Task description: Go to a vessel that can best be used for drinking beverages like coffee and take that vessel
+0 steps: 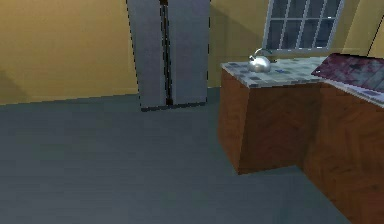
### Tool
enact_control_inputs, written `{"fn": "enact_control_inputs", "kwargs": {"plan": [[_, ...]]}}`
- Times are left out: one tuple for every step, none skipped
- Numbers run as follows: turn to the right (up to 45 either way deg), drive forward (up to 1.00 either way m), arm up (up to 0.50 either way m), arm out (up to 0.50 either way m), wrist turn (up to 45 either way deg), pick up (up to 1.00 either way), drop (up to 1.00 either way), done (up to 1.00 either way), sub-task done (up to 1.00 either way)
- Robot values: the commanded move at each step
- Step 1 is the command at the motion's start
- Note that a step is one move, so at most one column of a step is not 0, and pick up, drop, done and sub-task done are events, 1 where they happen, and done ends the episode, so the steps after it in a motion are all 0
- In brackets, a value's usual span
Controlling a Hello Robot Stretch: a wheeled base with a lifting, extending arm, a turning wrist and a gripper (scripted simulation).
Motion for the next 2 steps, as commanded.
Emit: {"fn": "enact_control_inputs", "kwargs": {"plan": [[0.0,0.00,0.10,0.00,0.0,0.00,0.00,0.00,0.00],[0.0,0.00,0.00,0.00,0.0,0.00,0.00,1.00,0.00]]}}
